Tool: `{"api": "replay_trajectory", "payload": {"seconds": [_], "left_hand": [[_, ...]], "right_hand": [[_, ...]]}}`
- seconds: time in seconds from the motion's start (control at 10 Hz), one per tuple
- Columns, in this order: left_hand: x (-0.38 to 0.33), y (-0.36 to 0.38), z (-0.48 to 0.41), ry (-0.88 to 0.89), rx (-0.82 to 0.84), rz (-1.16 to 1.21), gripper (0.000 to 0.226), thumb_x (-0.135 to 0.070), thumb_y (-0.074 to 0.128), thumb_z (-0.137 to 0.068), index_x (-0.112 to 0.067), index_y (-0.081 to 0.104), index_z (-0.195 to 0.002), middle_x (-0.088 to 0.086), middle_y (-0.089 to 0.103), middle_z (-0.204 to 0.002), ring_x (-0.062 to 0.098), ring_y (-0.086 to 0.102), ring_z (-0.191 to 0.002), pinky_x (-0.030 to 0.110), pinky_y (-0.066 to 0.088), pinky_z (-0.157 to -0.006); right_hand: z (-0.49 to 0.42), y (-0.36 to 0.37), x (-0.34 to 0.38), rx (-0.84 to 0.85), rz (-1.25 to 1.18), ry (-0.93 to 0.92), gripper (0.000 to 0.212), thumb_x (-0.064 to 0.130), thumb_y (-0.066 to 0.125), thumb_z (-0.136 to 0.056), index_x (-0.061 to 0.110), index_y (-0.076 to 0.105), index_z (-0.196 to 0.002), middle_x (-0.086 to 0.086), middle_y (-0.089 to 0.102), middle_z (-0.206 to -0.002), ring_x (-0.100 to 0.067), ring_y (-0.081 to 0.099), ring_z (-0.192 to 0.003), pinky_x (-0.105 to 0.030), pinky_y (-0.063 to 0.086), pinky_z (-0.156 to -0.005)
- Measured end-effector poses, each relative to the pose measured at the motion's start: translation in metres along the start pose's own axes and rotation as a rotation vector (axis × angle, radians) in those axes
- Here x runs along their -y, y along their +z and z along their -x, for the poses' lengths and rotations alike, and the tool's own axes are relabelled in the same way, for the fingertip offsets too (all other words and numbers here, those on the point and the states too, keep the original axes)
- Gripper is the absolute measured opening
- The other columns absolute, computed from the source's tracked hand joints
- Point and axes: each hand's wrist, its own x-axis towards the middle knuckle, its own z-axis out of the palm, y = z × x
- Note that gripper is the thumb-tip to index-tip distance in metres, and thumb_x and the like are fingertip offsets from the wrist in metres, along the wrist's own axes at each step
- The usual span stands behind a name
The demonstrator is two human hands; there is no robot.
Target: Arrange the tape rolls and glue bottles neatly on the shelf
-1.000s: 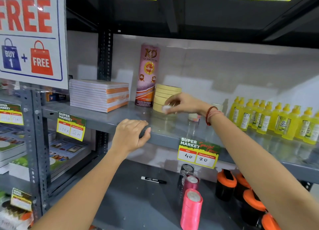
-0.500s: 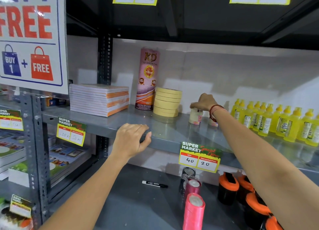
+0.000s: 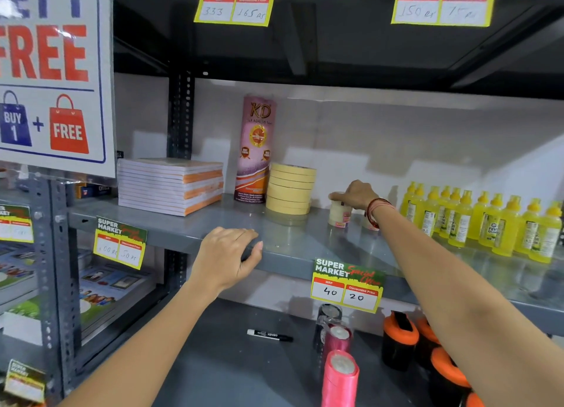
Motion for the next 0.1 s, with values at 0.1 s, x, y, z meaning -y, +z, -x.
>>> {"api": "replay_trajectory", "payload": {"seconds": [0.1], "left_hand": [[0.0031,-0.0019,-0.0027,-0.016,0.017,0.063,0.049,-0.035,0.04,-0.085,-0.002,0.076,-0.081,0.007,0.077,-0.075,0.022,0.072,-0.065,0.034,0.055,-0.062]], "right_hand": [[0.0078,-0.001,0.006,-0.068,-0.005,-0.042,0.056,0.052,0.059,-0.084,0.007,0.045,-0.052,-0.007,0.052,-0.061,-0.026,0.05,-0.075,-0.027,0.035,-0.063]]}}
